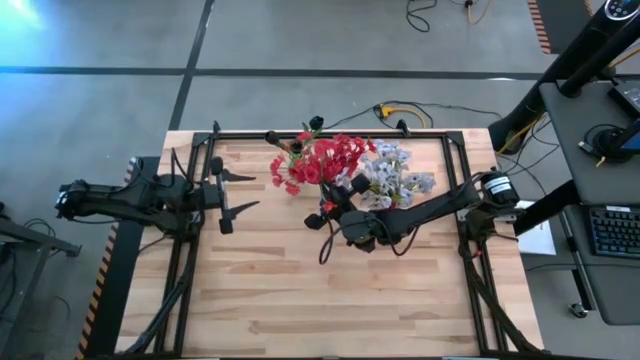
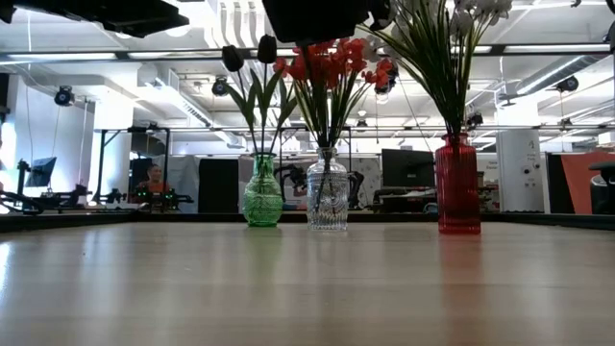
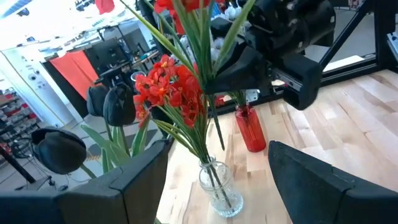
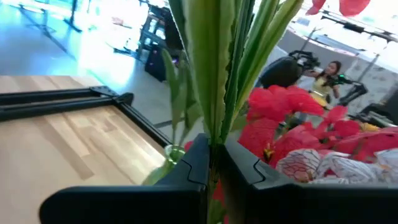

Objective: Sort flowers into vase by color
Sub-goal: Put the orange flowers into the transparent vase

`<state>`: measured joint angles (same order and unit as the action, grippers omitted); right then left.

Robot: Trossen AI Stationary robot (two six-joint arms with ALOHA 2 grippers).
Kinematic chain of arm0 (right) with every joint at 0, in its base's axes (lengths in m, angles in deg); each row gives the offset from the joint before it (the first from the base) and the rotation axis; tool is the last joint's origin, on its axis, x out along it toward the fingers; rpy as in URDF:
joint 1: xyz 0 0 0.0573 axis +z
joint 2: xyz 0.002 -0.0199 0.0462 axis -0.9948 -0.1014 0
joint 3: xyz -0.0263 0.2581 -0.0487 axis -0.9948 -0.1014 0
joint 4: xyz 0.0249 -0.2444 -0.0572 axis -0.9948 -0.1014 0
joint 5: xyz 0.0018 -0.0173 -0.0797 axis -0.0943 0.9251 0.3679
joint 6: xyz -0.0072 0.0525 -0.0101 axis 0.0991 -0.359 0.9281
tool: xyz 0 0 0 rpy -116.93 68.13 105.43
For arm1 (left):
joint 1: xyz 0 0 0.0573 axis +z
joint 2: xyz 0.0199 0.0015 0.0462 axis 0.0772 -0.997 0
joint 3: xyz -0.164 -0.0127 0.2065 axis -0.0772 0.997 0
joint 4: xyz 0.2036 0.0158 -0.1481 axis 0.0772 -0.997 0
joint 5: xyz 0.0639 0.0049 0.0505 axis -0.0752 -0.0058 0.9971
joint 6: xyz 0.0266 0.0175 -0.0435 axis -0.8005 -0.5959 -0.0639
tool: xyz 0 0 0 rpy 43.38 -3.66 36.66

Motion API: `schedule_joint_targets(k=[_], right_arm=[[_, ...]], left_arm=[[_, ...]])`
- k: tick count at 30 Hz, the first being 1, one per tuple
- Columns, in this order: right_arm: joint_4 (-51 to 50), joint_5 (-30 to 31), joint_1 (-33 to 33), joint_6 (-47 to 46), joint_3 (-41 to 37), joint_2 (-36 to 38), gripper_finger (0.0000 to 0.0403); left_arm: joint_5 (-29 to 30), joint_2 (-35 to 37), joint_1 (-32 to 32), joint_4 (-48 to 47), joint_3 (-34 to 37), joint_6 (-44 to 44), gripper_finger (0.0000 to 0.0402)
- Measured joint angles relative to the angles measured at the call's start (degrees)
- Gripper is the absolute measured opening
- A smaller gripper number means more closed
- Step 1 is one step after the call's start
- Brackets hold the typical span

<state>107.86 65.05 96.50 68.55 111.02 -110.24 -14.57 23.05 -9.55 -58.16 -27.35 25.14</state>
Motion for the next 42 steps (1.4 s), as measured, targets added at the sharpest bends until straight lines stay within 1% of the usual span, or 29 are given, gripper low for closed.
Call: schedule_joint_targets(k=[20,24,31,35,42], right_arm=[[0.09,-0.09,-2.97,-0.84,-0.52,0.00,0.0013],[0.06,-1.52,-3.19,-0.89,-0.68,0.00,0.0013],[0.06,-1.76,-3.48,-0.81,-1.93,0.04,0.0013],[0.71,-3.07,-3.64,-0.84,-2.62,0.04,0.0013],[3.41,-3.64,-3.64,2.14,-2.64,0.04,0.0013]], left_arm=[[0.06,1.90,-0.01,-0.16,0.65,-0.63,0.0260],[0.07,1.90,0.00,-0.20,0.65,-0.93,0.0260],[0.07,1.90,0.00,-0.19,0.65,-1.02,0.0260],[0.07,1.90,0.00,-0.18,0.65,-1.02,0.0260],[0.07,1.90,-0.02,-0.18,0.65,-1.14,0.0260]])
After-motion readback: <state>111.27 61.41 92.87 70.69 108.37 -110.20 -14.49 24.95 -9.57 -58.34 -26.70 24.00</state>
